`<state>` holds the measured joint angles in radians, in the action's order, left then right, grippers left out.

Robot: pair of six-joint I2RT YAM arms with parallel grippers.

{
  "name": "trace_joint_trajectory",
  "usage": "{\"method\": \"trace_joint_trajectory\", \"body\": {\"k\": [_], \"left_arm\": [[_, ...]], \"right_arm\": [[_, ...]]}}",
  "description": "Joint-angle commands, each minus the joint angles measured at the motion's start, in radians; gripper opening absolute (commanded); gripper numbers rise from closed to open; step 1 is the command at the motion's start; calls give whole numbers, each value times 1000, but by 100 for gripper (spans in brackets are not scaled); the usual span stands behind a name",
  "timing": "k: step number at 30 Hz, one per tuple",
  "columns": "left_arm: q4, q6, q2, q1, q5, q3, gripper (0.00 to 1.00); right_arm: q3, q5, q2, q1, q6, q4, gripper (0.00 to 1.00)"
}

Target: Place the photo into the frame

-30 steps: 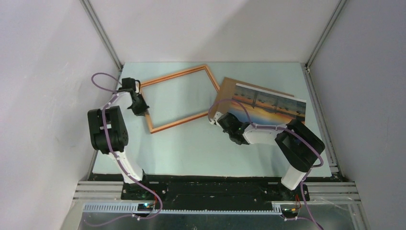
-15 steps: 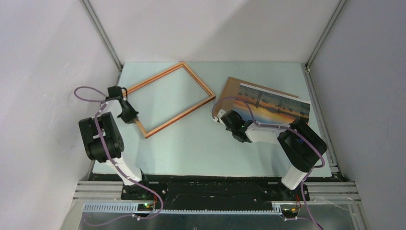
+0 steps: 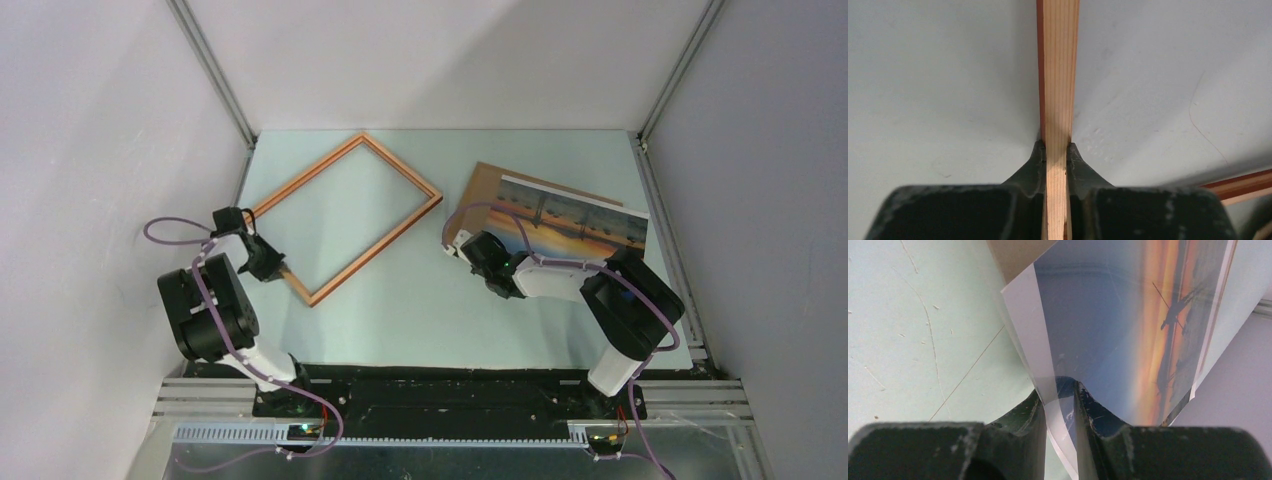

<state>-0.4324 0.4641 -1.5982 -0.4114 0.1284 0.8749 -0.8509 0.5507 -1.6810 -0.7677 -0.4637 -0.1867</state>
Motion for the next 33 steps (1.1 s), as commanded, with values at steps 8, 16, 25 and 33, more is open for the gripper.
{"method": "trace_joint_trajectory", "body": {"k": [8, 16, 25, 33], "left_arm": [[-13, -159, 19, -5, 299, -39, 57], [-107, -295, 45, 32, 402, -37, 75], [-239, -418, 43, 151, 523, -11, 84], [-273, -494, 103, 242, 576, 23, 87]], "right_arm": [[0, -89, 43, -13, 63, 7, 22], [1, -108, 50, -13, 65, 3, 23], [0, -147, 86, -11, 74, -10, 26], [0, -259, 121, 13, 90, -61, 39]]}}
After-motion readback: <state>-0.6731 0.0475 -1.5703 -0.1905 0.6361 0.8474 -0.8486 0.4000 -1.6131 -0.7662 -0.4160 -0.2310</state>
